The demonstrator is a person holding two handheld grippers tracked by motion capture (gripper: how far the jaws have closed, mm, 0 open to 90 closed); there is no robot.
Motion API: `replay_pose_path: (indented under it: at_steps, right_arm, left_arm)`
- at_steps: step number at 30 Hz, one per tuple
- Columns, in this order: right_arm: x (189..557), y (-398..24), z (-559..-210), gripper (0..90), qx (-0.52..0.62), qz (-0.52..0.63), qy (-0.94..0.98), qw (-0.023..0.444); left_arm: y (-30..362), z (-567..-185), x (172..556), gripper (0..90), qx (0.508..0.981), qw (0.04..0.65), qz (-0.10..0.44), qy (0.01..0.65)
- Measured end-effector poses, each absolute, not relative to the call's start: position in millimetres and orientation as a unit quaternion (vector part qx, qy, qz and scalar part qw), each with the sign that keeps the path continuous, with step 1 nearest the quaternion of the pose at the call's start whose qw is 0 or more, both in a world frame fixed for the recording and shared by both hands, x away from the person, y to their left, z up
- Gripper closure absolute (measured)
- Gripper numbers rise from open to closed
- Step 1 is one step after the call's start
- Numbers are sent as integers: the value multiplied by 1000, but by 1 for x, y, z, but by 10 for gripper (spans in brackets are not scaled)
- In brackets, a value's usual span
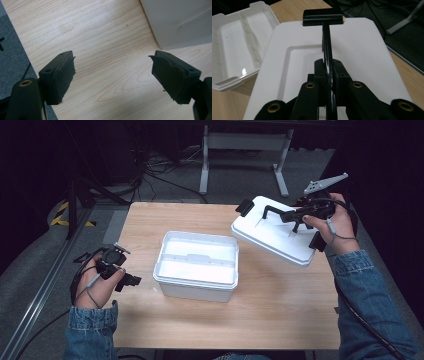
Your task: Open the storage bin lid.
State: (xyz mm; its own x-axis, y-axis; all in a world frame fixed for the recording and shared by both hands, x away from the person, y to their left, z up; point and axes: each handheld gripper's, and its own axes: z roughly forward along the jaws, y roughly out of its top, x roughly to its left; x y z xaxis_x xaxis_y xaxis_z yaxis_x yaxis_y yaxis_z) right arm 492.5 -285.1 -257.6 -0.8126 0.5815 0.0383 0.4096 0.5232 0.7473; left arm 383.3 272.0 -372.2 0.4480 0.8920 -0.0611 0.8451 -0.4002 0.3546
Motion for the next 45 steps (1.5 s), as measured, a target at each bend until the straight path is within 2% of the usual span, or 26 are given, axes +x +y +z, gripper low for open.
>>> replay_pose_path:
  at_steps: [7,28,45]
  right_arm:
    - [504,-301,-278,841,305,381,866,107]
    - [521,-324,-371,841,339,360,865,81]
    - [523,-329,-406,841,355,361,860,63]
  left_arm:
    - [272,-373,383,194,833,170,71,521]
    - [271,-377,385,193,835,166,64,520]
    - [270,-378,385,193,836,163,63,521]
